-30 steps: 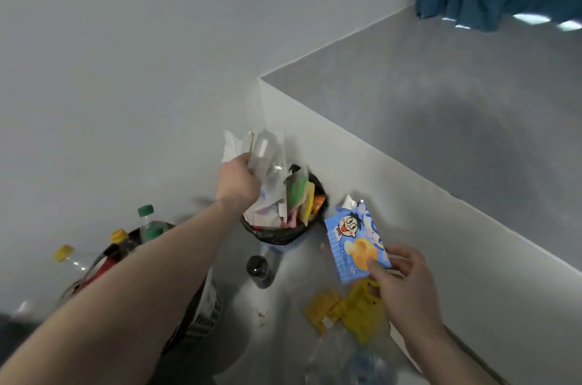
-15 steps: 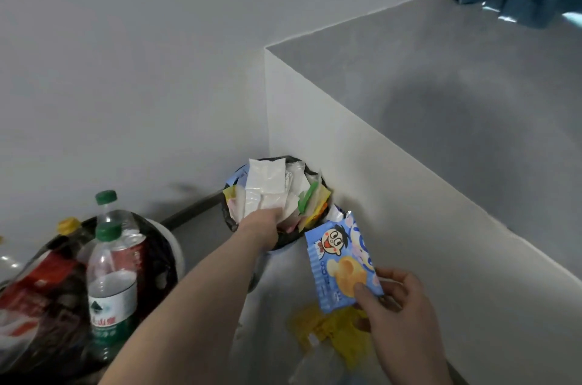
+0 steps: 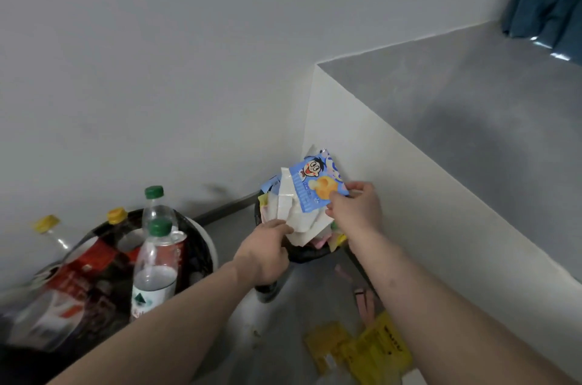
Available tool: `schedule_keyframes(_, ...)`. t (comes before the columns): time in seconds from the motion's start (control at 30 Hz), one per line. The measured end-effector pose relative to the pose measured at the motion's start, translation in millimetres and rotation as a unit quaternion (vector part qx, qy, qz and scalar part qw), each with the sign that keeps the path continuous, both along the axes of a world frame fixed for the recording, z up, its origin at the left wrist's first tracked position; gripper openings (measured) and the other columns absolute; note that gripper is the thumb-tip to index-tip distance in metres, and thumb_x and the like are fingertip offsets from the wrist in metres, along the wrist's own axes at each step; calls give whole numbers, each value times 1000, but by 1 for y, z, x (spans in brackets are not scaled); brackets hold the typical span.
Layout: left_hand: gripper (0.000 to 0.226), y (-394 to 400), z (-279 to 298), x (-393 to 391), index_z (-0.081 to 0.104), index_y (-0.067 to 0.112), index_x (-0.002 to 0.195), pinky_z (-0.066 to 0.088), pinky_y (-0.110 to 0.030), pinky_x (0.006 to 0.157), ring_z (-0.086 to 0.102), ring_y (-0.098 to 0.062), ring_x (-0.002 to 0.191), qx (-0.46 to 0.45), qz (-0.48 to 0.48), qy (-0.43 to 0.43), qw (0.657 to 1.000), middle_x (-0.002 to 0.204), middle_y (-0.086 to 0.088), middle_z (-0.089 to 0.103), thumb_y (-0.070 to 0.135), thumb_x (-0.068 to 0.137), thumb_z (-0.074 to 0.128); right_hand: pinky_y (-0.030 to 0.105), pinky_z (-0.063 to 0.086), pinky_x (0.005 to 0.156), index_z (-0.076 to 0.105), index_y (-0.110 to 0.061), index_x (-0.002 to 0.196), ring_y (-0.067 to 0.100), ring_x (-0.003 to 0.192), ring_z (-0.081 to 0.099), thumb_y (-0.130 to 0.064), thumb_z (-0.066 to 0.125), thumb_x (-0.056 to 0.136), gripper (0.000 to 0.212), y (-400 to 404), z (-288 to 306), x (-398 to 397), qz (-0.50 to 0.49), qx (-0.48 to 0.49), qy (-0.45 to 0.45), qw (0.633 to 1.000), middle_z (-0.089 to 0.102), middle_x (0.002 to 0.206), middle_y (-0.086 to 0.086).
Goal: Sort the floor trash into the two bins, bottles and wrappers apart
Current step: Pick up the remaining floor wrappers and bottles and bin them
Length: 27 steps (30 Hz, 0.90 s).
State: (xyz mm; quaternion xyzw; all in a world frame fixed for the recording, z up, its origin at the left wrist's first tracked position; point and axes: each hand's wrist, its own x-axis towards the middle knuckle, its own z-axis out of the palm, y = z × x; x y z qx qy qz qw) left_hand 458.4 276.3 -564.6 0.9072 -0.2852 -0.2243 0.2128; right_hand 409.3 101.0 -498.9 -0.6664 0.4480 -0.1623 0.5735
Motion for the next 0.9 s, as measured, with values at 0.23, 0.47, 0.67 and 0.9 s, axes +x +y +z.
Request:
schedule_keyframes(0.23, 54, 25, 0, -14, 59, 27, 132, 38, -32, 113, 46, -16, 132, -16, 26, -5, 1000, 143, 9, 48, 14, 79, 54, 9, 28, 30, 55, -12, 119, 13, 57, 49, -14, 71, 86, 37, 11, -34, -2, 38, -20, 150, 988, 60, 102, 3)
schedule_keyframes(0.47, 52, 39, 27, -42, 58, 23, 133, 37, -29, 111, 47, -22, 133, 64, 13, 1, 998, 146, -1, 45, 19, 81, 59, 22, 41, 84, 57, -16, 122, 11, 96, 55, -17, 74, 83, 42, -2, -13, -144, 222, -172, 175, 944, 58, 106, -6)
schedule_keyframes(0.67, 42, 40, 43, -119, 60, 24, 125, 43, -33, 103, 52, -24, 124, 116, -26, 46, 992, 139, -3, 47, 24, 83, 57, 26, 46, 84, 54, -14, 133, 21, 105, 61, -24, 75, 81, 56, -21, -19, -296, 286, -110, 360, 881, 63, 126, 6)
schedule_keyframes(0.9, 46, 51, -32, -225, 56, 23, 135, 44, -33, 106, 50, -23, 128, 203, -43, 136, 969, 143, -1, 46, 21, 90, 58, 25, 48, 70, 51, -18, 138, 19, 90, 63, -29, 77, 82, 63, -33, -72, -378, 266, -1, 414, 870, 59, 128, 6)
